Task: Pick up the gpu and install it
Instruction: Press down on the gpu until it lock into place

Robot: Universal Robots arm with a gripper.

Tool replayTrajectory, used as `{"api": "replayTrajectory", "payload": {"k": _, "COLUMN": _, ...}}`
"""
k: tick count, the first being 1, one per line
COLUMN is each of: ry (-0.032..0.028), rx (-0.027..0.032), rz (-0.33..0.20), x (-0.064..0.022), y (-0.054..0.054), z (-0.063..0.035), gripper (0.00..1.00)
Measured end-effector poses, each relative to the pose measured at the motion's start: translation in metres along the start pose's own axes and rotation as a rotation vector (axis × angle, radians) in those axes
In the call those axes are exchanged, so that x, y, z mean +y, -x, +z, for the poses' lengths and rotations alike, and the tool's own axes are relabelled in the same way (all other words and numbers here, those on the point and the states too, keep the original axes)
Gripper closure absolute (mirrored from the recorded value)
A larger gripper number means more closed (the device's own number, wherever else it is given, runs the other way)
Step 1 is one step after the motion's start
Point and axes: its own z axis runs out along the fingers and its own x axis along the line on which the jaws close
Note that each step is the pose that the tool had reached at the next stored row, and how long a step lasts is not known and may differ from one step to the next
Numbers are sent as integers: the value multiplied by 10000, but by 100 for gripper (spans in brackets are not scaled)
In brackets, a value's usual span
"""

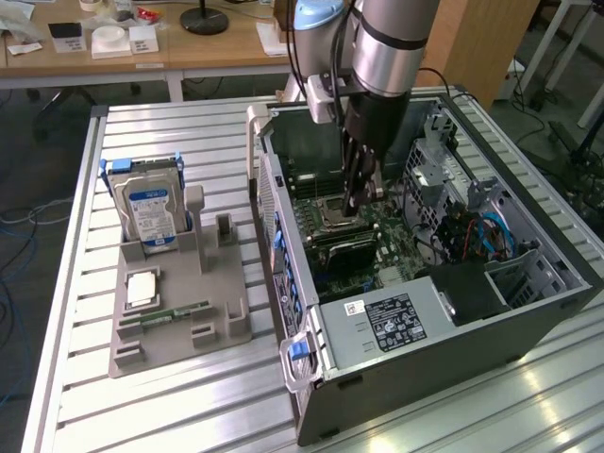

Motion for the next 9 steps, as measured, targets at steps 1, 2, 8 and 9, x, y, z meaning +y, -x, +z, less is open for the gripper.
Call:
{"api": "replayTrajectory", "payload": {"k": 1, "ry": 0, "rx": 0, "rz": 0, "x": 0, "y": 1, "z": -21, "gripper": 89}}
{"api": "replayTrajectory", "payload": {"k": 2, "ry": 2, "rx": 1, "rz": 0, "x": 0, "y": 1, "z": -34, "gripper": 89}}
{"api": "replayTrajectory", "payload": {"k": 8, "ry": 1, "rx": 0, "rz": 0, "x": 0, "y": 1, "z": -33, "gripper": 89}}
{"api": "replayTrajectory", "payload": {"k": 9, "ry": 1, "rx": 0, "rz": 0, "x": 0, "y": 1, "z": -33, "gripper": 89}}
